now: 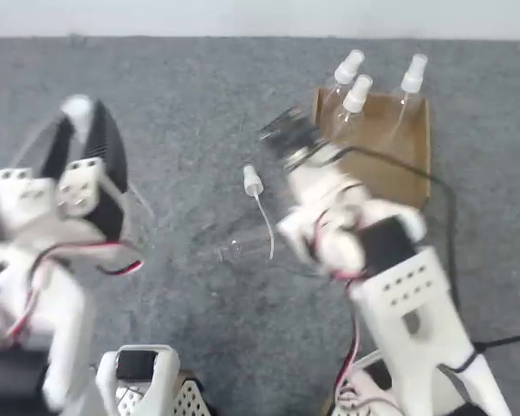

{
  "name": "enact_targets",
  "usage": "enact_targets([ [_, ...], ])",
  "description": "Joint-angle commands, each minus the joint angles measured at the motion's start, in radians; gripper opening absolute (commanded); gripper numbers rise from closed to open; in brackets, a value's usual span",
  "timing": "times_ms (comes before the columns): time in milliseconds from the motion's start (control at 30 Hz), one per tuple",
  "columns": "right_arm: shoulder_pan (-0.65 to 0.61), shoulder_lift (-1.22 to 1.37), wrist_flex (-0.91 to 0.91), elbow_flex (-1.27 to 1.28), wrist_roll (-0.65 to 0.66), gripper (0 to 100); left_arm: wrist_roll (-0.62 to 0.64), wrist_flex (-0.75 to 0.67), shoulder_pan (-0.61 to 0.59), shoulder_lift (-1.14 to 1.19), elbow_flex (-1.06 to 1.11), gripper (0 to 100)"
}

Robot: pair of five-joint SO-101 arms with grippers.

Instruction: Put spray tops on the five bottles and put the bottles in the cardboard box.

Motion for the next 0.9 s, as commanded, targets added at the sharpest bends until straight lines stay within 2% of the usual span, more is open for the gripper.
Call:
enact_targets([
  [0,-0.134,-0.044,-0.162,0.054,-0.040,0.6,0.058,-0.003,0.002,-0.014,-0.096,1],
  [233,-0.272,-0.054,-0.398,0.201,-0.035,0.6,0.172,0.014,0.002,-0.015,-0.059,1],
  [500,-0.280,-0.134,-0.420,0.239,-0.043,0.6,0.190,0.009,0.002,-0.015,0.028,1],
  [667,-0.280,-0.229,-0.555,0.374,-0.043,0.6,0.190,0.008,0.003,-0.015,0.067,1],
  [867,-0.280,-0.312,-0.598,0.440,-0.043,0.6,0.190,0.011,0.100,-0.015,0.077,1],
])
